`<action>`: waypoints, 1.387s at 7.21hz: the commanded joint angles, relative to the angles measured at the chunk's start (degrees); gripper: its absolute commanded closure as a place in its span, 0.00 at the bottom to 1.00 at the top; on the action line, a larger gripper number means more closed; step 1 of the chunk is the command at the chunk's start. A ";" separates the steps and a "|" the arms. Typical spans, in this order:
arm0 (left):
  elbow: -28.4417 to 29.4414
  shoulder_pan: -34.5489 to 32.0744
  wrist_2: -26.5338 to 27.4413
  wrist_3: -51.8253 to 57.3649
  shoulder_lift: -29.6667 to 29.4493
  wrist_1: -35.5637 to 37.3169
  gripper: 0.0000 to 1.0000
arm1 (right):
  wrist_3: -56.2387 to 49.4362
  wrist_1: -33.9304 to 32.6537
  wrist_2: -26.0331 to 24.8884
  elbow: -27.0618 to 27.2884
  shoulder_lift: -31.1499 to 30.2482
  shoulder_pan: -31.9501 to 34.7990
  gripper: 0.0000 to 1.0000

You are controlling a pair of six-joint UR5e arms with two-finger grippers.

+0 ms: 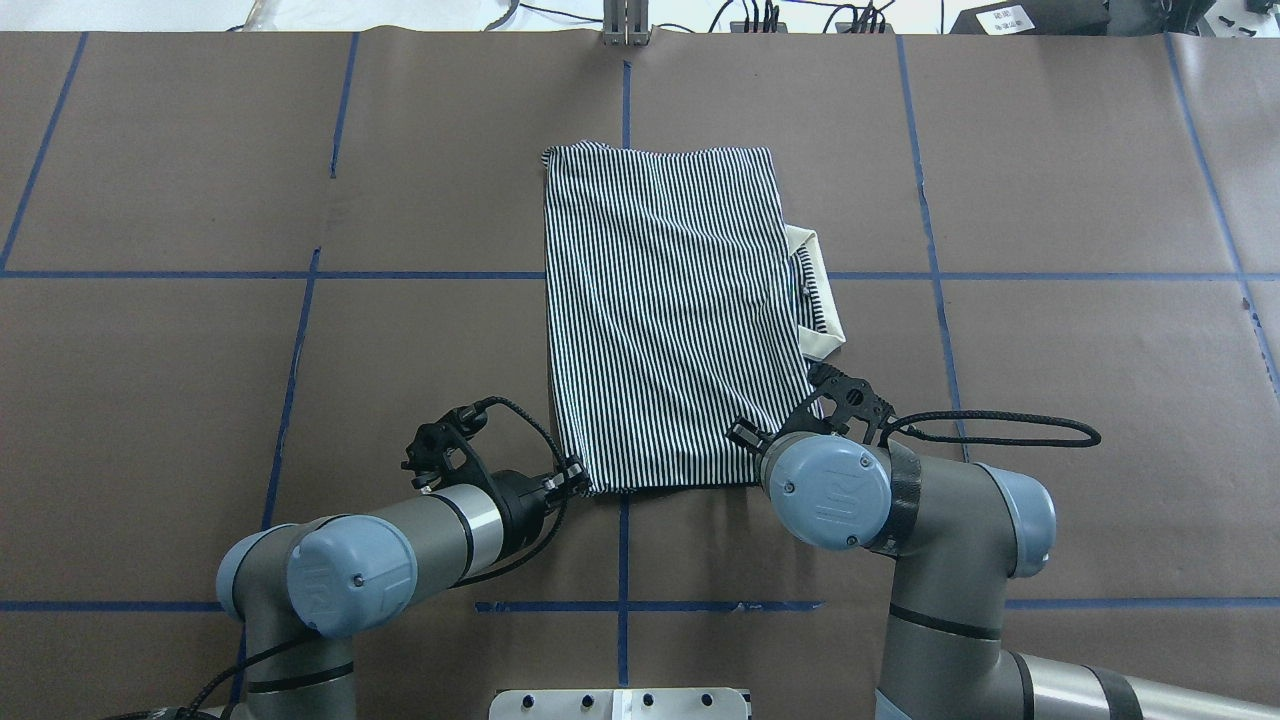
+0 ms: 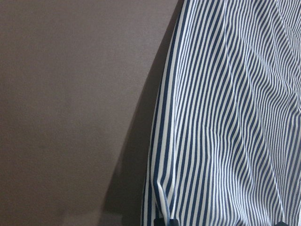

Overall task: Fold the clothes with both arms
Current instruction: 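Position both grippers at the shirt's near corners, ready to grasp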

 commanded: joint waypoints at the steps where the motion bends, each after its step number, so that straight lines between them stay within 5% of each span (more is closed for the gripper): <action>1: -0.01 0.00 0.00 0.00 0.05 0.00 1.00 | 0.35 0.00 -0.34 -0.15 0.38 0.39 0.51; 4: -0.01 0.00 0.09 0.00 -0.04 0.00 1.00 | 1.66 0.00 -0.95 -0.15 1.52 0.91 1.00; 6: -0.01 0.09 0.09 0.00 -0.30 -0.09 1.00 | 1.07 -0.96 -1.04 -0.06 1.44 1.35 0.98; 8: -0.01 0.09 0.00 0.00 -0.30 -0.09 1.00 | -5.23 -5.27 -1.12 0.38 1.87 2.06 0.01; 10: -0.01 0.09 0.00 0.00 -0.39 -0.09 1.00 | -8.15 -5.27 -1.04 0.29 1.79 2.58 0.00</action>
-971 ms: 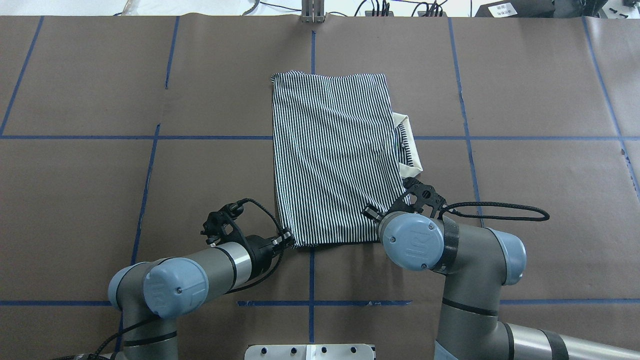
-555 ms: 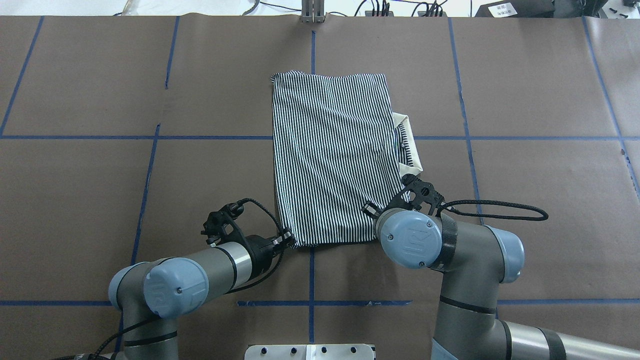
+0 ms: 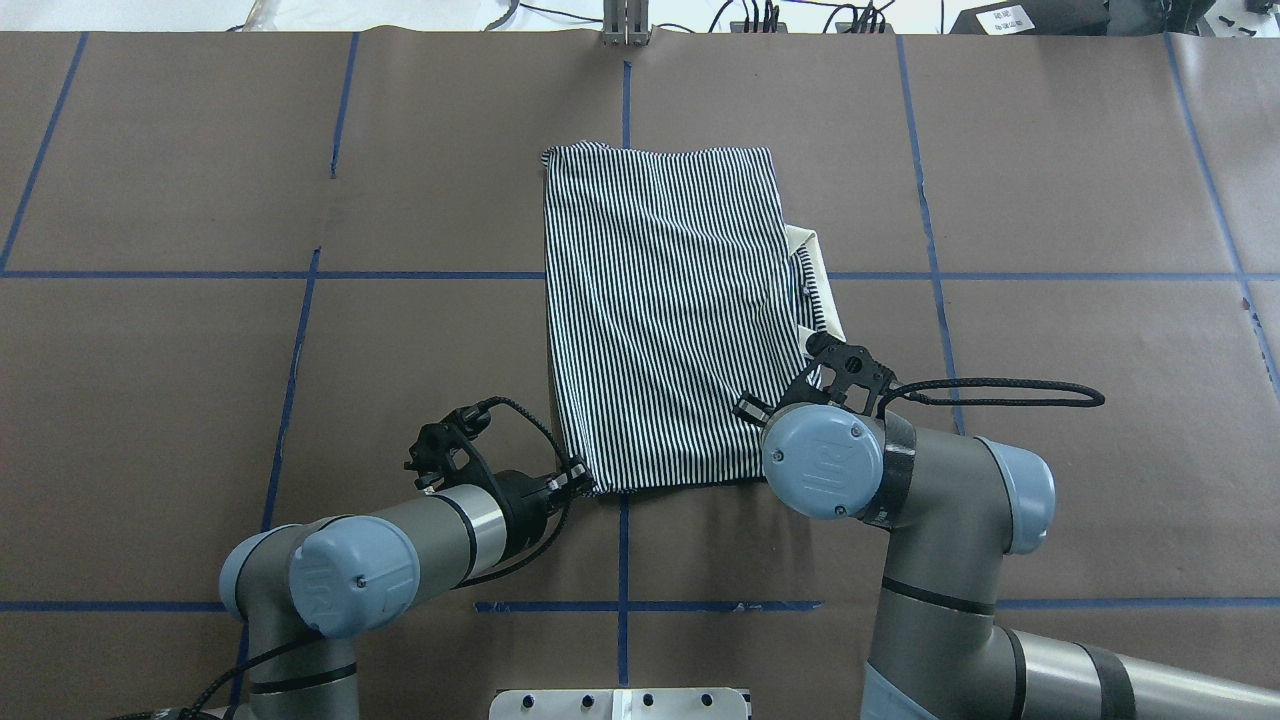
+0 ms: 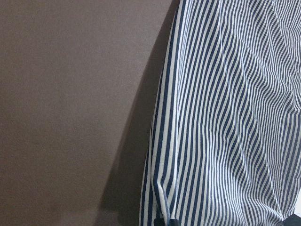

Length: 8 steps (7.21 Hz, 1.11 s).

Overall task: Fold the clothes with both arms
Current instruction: 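Position both grippers at the shirt's near corners, ready to grasp, then pinch the shirt's near edge with both grippers and hold still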

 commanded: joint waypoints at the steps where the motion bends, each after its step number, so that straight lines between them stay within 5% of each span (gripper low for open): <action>1: 0.09 0.00 -0.05 0.00 -0.06 0.00 1.00 | -2.27 -0.23 -0.04 -0.11 0.20 0.16 0.00; 8: 0.09 0.00 -0.14 0.00 0.02 0.00 1.00 | -2.27 -0.23 0.40 -1.87 0.46 -0.46 0.14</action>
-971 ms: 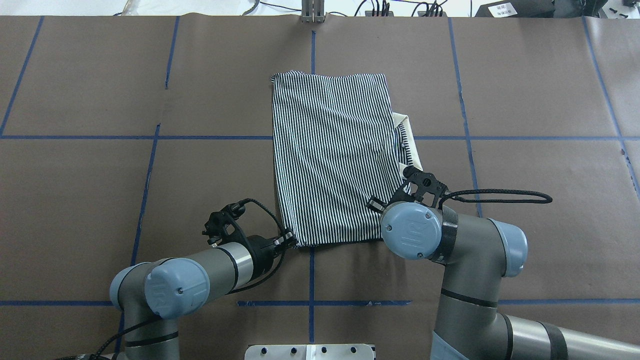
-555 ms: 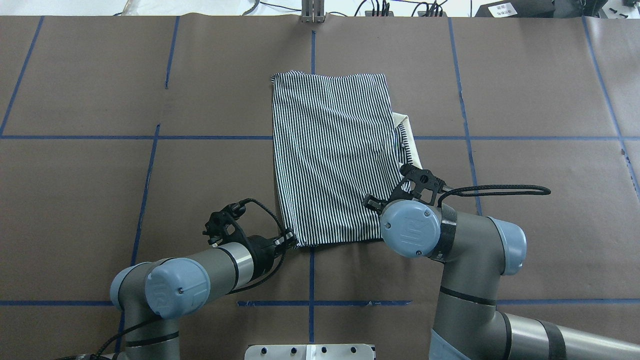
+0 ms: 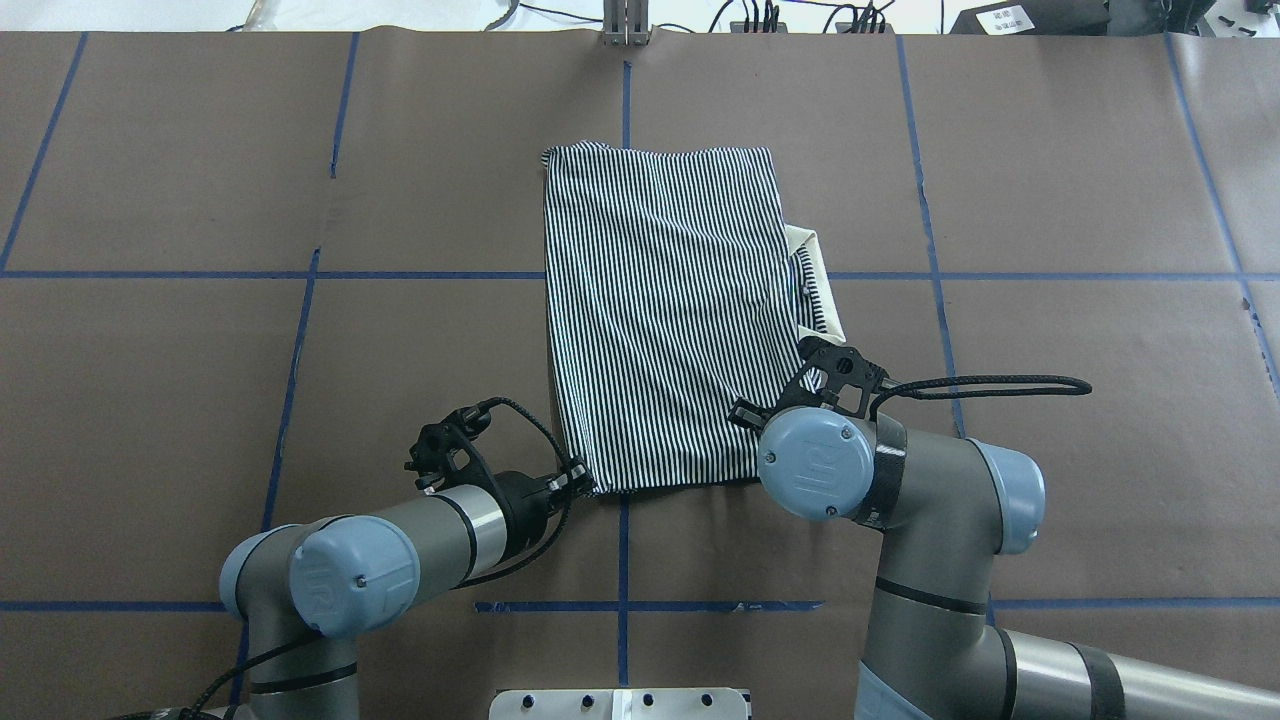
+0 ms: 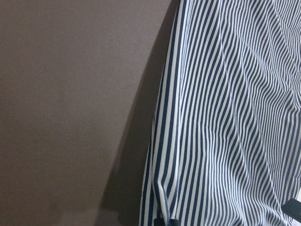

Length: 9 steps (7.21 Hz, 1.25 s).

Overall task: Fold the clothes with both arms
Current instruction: 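Pinch the shirt's near edge with both grippers and hold still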

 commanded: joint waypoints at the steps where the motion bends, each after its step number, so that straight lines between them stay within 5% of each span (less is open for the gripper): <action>1: 0.05 0.00 0.04 0.00 0.01 0.00 1.00 | -0.01 -0.01 0.20 -0.38 0.09 -0.03 0.15; 4: -0.04 0.00 -0.05 0.00 0.01 0.00 1.00 | 0.25 -0.01 0.02 -0.38 0.44 -0.20 0.34; 9: -0.04 0.00 -0.05 0.00 -0.08 0.00 1.00 | 0.34 -0.01 -0.15 -0.46 0.44 -0.82 0.35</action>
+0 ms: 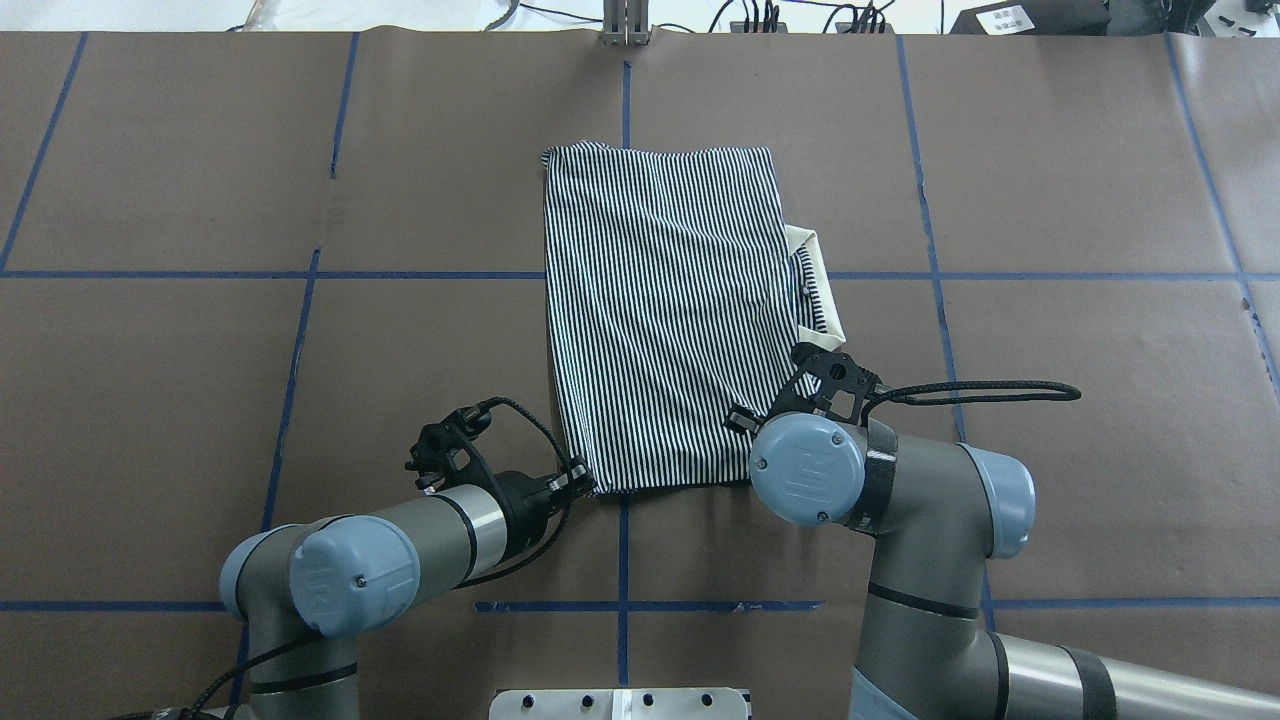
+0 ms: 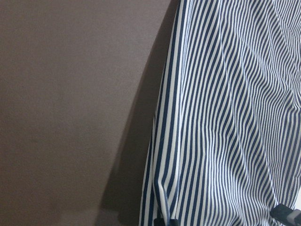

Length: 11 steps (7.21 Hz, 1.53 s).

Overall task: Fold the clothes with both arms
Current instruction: 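Pinch the shirt's near edge with both grippers and hold still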

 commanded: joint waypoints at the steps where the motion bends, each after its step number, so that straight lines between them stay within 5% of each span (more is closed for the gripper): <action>1: 0.00 0.00 0.00 0.09 0.05 0.04 1.00 | -0.16 0.00 0.02 -0.02 -0.03 -0.21 0.35; 3: 0.00 0.00 0.00 0.09 0.05 0.04 1.00 | -0.33 0.00 0.11 0.07 -0.03 -0.30 0.52; 4: 0.00 0.00 0.09 0.00 0.05 0.04 1.00 | 0.19 0.09 -0.07 0.07 0.14 -0.21 0.88; 5: -0.09 0.00 0.09 0.00 -0.04 0.04 1.00 | 0.80 0.17 -0.16 0.07 0.15 -0.21 1.00; 10: -0.17 0.00 0.09 0.00 -0.04 0.04 1.00 | 1.87 0.00 -0.16 0.16 0.24 -0.21 1.00; 11: -0.09 0.00 0.09 0.09 -0.04 0.04 1.00 | 0.12 -0.87 -0.07 0.16 0.23 -0.12 0.44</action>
